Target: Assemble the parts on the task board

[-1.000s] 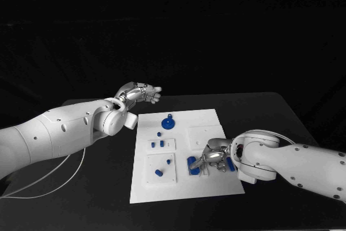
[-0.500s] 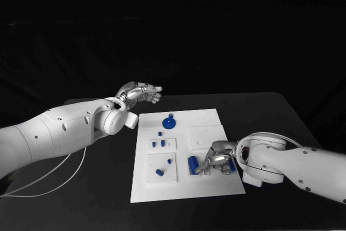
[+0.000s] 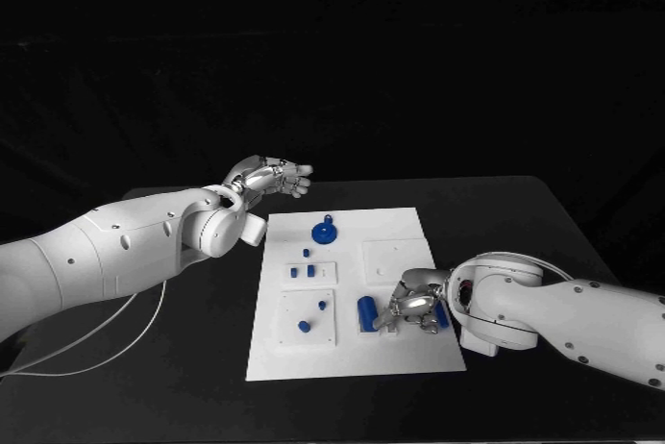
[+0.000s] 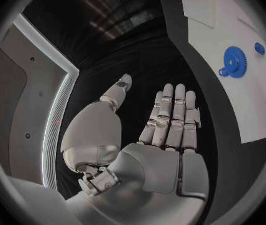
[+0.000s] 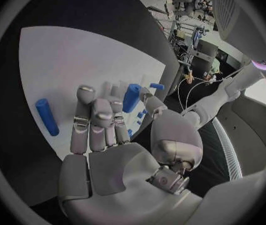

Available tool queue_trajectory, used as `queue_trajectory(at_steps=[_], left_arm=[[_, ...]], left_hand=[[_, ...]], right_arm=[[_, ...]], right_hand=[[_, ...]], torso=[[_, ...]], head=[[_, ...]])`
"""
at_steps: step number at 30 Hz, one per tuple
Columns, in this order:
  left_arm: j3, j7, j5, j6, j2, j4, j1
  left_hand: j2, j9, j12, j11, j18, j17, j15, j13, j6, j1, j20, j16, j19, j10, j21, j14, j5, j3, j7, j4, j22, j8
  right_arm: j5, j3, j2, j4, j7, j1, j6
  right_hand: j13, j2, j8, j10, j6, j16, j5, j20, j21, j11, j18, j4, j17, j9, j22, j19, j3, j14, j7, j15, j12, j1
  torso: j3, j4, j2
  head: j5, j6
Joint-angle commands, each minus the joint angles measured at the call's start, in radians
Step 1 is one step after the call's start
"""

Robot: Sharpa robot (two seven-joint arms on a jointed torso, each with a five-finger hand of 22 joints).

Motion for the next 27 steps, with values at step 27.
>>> queue_trajectory(at_steps=[27], left_arm=[[0.000,-0.011,-0.016,0.018,0.000,0.000,0.001]], left_hand=[[0.005,0.002,0.004,-0.004,0.021,0.005,-0.002,-0.001,-0.006,0.007,0.000,-0.005,0.008,-0.003,-0.005,0.008,0.017,0.009,-0.002,-0.002,0.004,0.006]], right_arm=[[0.009,0.000,-0.012,0.011,0.036,-0.013,-0.022]], right_hand=[[0.007,-0.108,-0.010,0.008,0.008,-0.005,-0.003,0.009,0.009,0.005,0.023,-0.008,0.003,0.001,0.010,0.004,0.024,0.006,0.004,0.003,-0.005,0.020]], torso=[[0.0001,-0.0001,0.000]], head=[[0.005,-0.004]])
